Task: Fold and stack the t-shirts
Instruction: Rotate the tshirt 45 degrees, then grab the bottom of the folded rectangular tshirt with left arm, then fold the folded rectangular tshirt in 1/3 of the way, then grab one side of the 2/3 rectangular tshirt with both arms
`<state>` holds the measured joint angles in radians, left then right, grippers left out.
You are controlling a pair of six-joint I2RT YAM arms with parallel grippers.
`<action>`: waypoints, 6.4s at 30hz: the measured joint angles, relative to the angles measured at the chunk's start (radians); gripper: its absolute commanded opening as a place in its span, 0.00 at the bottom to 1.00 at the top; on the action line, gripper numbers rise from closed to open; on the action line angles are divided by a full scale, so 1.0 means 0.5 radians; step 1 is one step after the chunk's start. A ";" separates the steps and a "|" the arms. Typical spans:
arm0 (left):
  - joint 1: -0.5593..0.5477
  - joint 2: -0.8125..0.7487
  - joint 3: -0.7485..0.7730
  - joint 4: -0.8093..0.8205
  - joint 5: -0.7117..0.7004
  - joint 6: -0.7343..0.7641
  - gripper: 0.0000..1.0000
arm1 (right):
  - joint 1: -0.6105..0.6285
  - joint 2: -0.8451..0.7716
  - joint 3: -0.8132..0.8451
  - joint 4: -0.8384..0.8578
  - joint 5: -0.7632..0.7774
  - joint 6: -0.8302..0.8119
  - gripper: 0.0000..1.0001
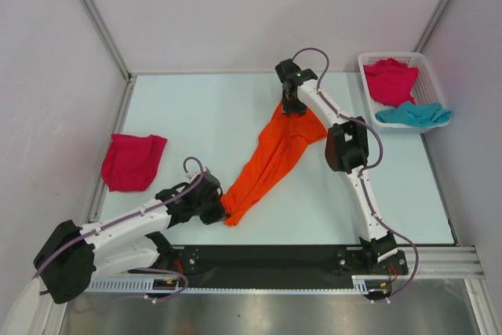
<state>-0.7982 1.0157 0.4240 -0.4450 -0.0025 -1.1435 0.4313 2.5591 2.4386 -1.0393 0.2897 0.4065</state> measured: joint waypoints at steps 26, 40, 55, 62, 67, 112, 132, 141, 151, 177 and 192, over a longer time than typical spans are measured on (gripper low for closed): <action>-0.002 -0.170 0.027 -0.187 -0.150 -0.014 0.00 | 0.479 -0.734 -1.395 0.278 -0.084 0.090 0.42; -0.004 -0.275 0.027 -0.211 -0.185 -0.017 0.00 | 0.482 -0.826 -1.550 0.409 -0.011 0.151 0.00; -0.004 -0.284 0.027 -0.232 -0.201 -0.016 0.00 | 0.523 -0.997 -1.611 0.382 0.093 0.198 0.01; -0.004 -0.311 0.027 -0.264 -0.204 -0.016 0.00 | 0.542 -0.997 -1.653 0.367 0.092 0.233 0.20; -0.004 -0.320 0.028 -0.278 -0.204 -0.016 0.00 | 0.555 -0.997 -1.655 0.350 0.091 0.243 0.31; 0.047 1.794 2.293 -0.353 -0.243 0.601 0.00 | 0.503 -2.116 -1.718 -0.051 0.459 0.393 0.42; 0.178 2.291 2.671 -0.455 -0.024 0.791 0.71 | 0.416 -2.205 -1.788 -0.066 0.450 0.391 0.43; 0.236 2.051 2.444 -0.464 -0.166 0.823 0.83 | 0.420 -2.205 -1.888 -0.065 0.436 0.392 0.43; 0.261 1.205 1.737 -0.415 -0.432 0.767 0.84 | 0.494 -2.197 -1.978 0.006 0.383 0.410 0.43; 0.268 1.182 0.948 0.275 -0.381 0.661 0.84 | 0.772 -1.681 -2.432 0.672 -0.182 0.689 0.44; 0.268 1.258 0.982 0.306 -0.340 0.656 0.84 | 0.913 -1.586 -2.349 0.652 -0.145 0.745 0.44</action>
<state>-0.6643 1.6447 0.9150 -0.2920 -0.1726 -0.8154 0.8879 1.7660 1.2640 -0.7132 0.2173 0.7788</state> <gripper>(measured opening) 0.840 0.440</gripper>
